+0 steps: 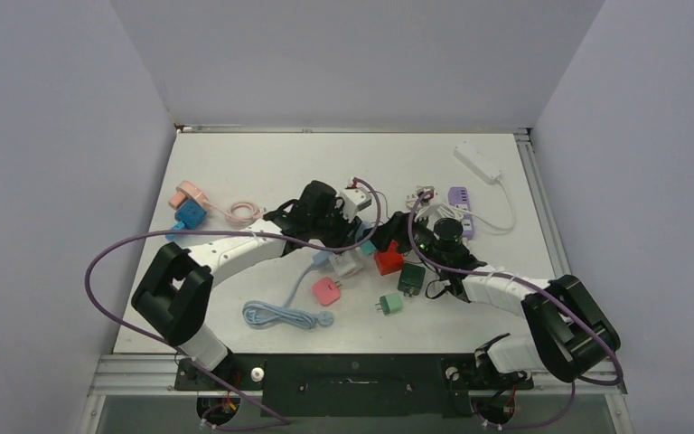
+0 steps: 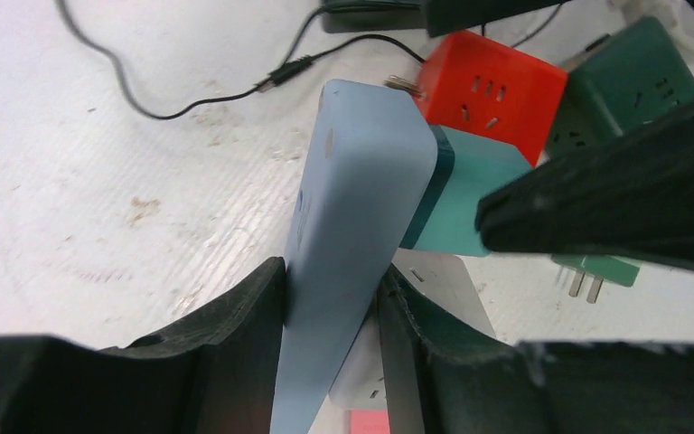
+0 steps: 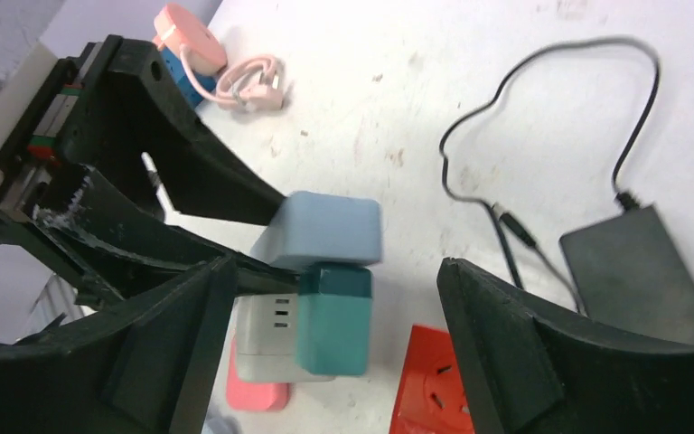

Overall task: Pull the plug off the socket
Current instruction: Remove the plug from the socket.

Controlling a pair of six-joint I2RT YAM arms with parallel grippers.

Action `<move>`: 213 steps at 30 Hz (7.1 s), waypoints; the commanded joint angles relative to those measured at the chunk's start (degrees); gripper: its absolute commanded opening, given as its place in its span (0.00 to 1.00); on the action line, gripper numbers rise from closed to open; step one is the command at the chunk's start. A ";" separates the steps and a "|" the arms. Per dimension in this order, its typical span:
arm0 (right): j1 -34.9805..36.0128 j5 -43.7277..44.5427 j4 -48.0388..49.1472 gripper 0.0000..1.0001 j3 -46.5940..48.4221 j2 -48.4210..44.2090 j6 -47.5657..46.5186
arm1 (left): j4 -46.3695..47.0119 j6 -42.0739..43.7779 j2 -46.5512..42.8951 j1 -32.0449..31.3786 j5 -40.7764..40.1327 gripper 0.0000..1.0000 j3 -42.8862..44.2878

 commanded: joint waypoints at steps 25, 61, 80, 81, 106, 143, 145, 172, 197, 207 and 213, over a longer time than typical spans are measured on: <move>-1.32 -9.27 29.41 0.63 -4.30 10.21 2.32 | 7.95 -18.00 -8.46 0.13 -7.96 0.00 -2.44; 0.17 -9.46 30.46 0.37 -4.54 10.28 1.15 | 6.78 -16.45 -7.09 -2.13 -8.20 0.00 -1.35; 0.14 -7.29 25.09 0.17 -3.99 8.75 -3.51 | 5.14 -9.53 -13.15 1.01 6.54 0.00 -0.18; 0.16 -7.27 25.04 0.16 -3.95 8.74 -3.52 | 5.25 -9.68 -13.10 0.99 5.94 0.00 -0.28; 2.37 -7.59 22.93 0.05 -2.99 8.20 -5.27 | 0.41 -3.40 -14.87 -0.74 -0.96 0.00 0.65; 4.47 -2.26 19.11 0.05 -3.21 5.38 -7.78 | -2.95 -4.77 -9.70 -4.67 -29.51 0.00 1.85; 4.19 -2.53 19.14 0.05 -3.16 5.70 -7.53 | -1.93 -4.09 -10.71 -4.49 -25.08 0.00 1.31; 2.35 -3.94 24.00 0.05 -5.51 5.18 -6.26 | -1.14 -6.25 -12.39 -0.85 -17.52 0.00 0.89; 2.63 -5.71 25.11 0.05 -5.06 6.62 -5.22 | 1.73 -5.44 -12.47 -1.41 -5.34 0.00 0.21; 2.63 -6.69 25.78 0.05 -5.01 6.60 -4.86 | -4.20 -1.60 -11.90 1.25 2.01 0.59 3.37; 2.67 -7.20 26.30 0.05 -5.02 6.71 -4.59 | -6.21 1.16 -11.82 1.27 0.23 0.81 3.59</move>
